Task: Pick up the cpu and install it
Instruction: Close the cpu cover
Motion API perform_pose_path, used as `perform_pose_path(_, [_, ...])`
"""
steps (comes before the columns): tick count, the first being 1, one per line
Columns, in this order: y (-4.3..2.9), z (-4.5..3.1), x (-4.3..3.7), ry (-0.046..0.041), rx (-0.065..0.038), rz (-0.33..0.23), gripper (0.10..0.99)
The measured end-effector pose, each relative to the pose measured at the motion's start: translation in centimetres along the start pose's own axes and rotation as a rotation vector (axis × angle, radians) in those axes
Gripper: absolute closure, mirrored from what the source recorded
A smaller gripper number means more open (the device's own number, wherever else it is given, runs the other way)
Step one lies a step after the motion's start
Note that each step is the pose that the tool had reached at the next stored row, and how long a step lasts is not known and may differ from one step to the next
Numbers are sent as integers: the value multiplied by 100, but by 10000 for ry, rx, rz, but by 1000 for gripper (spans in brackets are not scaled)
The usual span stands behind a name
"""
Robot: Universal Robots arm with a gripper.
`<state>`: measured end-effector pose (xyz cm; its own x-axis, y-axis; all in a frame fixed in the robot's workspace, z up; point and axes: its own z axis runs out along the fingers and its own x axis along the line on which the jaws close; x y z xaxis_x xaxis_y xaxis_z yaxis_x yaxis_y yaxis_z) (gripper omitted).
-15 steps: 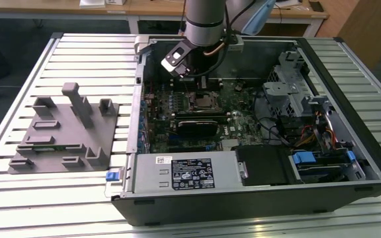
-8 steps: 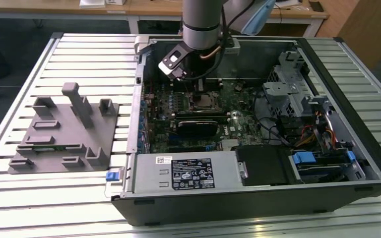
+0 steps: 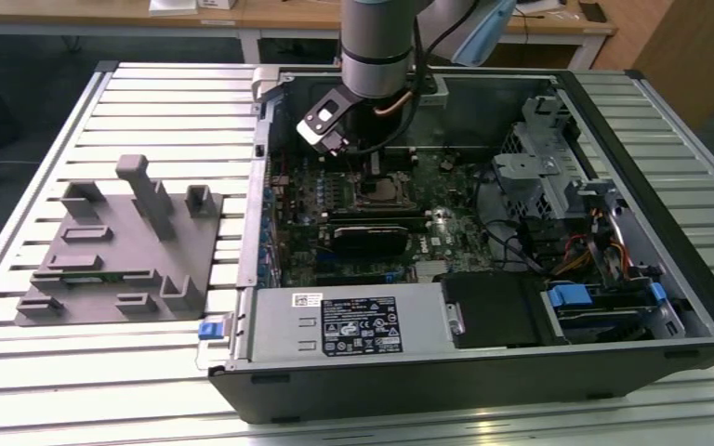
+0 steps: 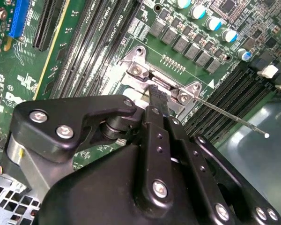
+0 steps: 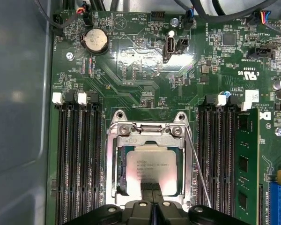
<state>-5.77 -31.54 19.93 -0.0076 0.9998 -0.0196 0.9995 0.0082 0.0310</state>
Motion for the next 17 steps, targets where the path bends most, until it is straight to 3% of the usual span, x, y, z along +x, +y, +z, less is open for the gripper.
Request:
perform_pose_path(6, [2, -26, 1, 7, -6, 1, 980])
perform_pose_path(17, [38, -2, 1, -7, -7, 1, 980])
